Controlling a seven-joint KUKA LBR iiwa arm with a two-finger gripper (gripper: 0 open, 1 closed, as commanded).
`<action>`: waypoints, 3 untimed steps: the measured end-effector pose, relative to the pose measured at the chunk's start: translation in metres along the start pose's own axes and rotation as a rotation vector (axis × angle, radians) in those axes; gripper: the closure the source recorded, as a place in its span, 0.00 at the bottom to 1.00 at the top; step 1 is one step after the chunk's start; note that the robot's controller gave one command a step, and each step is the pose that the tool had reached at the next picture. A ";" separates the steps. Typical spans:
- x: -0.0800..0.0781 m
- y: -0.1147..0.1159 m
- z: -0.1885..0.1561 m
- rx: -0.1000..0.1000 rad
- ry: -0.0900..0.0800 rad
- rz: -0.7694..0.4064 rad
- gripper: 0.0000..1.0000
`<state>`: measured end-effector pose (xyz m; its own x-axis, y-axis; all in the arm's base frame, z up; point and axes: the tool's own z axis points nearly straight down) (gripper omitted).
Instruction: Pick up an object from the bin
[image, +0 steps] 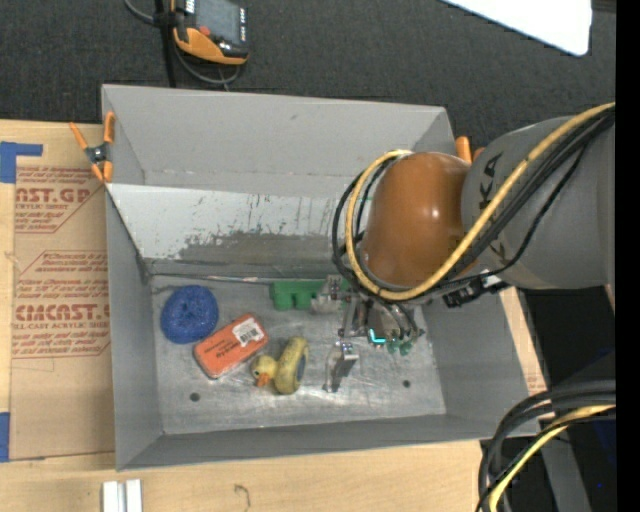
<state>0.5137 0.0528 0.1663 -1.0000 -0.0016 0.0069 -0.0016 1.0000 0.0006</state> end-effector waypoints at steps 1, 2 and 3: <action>-0.002 0.000 -0.003 -0.001 -0.007 0.001 0.00; -0.011 0.059 0.086 0.006 0.002 -0.046 1.00; -0.011 0.059 0.087 0.005 0.002 -0.046 1.00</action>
Offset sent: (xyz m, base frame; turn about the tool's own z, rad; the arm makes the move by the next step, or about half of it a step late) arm 0.0081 0.0604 -0.0963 -0.0483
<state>0.5241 0.1115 0.0797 -0.9988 -0.0479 0.0092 -0.0479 0.9988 -0.0044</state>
